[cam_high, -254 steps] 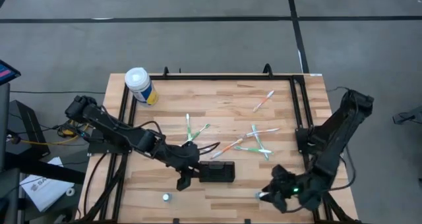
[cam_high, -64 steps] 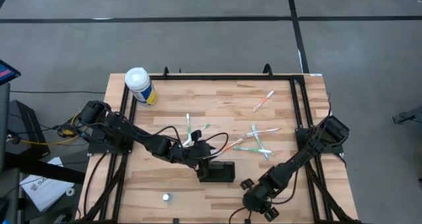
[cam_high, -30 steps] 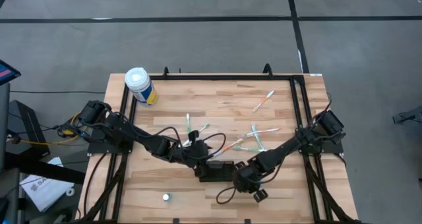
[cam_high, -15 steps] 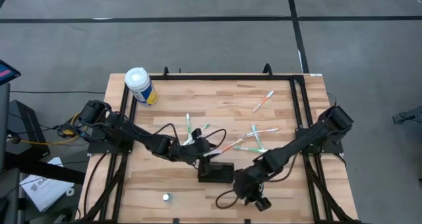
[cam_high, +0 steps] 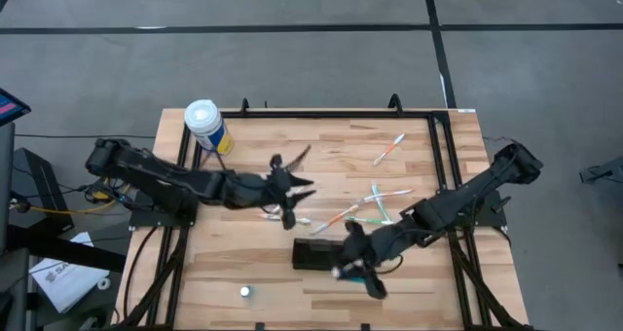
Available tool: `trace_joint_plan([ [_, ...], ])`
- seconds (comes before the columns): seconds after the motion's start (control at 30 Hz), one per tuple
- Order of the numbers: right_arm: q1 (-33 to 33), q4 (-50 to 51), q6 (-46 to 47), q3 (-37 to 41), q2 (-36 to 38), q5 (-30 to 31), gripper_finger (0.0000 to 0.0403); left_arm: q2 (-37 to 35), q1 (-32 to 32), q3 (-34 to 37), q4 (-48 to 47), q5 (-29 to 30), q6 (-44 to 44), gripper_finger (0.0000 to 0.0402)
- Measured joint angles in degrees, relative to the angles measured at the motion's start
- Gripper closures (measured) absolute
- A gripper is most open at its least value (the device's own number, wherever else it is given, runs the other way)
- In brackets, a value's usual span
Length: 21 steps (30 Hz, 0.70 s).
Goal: Pick & Place toothbrushing station
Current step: Put the blue mouthwash into the black wire organizer
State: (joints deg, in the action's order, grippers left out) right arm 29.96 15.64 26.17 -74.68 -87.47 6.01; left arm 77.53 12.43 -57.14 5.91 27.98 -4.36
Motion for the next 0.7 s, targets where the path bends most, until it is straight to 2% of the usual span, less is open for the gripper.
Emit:
trace_joint_plan([
  [0.17, -1.45, -12.85, 1.33, -0.04, -0.78, 16.18, 0.0328, -5.08, -3.59, 0.0, -4.71, -5.49, 0.71, 0.0309],
  [0.37, -0.8, -28.92, -0.71, 0.02, -3.83, 31.13, 0.0328, -9.3, -5.12, 0.02, -9.6, -8.5, 2.17, 0.0312],
  [0.5, 0.27, -42.79, -3.43, 0.0, -9.25, 38.27, 0.0328, -11.32, -5.39, 0.0, -12.32, -9.85, 2.14, 0.0312],
  [0.7, 2.27, -62.0, -8.05, 0.07, -18.04, 45.24, 0.0328, -11.98, -5.35, 0.02, -15.66, -11.54, 2.04, 0.0312],
])
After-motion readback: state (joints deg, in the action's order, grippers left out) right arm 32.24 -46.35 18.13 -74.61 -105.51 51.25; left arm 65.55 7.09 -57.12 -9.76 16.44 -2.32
